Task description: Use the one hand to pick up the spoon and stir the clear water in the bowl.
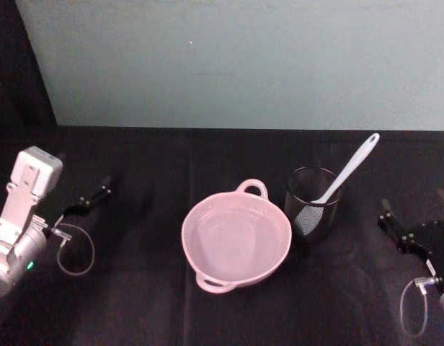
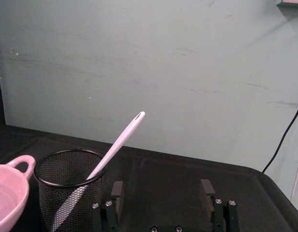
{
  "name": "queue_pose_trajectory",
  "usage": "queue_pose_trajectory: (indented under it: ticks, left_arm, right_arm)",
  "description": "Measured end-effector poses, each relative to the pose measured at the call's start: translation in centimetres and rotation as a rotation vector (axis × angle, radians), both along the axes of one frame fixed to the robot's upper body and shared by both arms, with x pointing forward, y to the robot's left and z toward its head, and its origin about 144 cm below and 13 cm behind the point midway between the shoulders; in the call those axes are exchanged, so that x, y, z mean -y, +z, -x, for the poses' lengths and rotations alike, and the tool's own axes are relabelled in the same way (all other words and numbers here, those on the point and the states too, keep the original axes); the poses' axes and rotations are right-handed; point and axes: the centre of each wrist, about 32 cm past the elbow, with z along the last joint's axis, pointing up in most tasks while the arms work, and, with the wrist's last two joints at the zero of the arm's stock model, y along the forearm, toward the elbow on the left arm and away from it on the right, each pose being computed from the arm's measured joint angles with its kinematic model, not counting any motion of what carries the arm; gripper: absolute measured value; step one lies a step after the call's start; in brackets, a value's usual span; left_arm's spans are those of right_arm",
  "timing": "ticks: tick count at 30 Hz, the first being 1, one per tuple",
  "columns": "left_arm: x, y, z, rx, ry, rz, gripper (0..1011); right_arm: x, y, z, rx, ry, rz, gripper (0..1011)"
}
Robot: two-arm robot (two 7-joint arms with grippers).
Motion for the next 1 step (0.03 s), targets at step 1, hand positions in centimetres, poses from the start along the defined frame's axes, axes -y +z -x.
queue_pose_trajectory:
  ticks: [1]
  left_arm:
    - [0.00, 0.00, 0.00, 0.000, 0.000, 0.000, 1005]
  right_arm:
    - [0.00, 0.00, 0.00, 0.000, 0.000, 0.000, 1003]
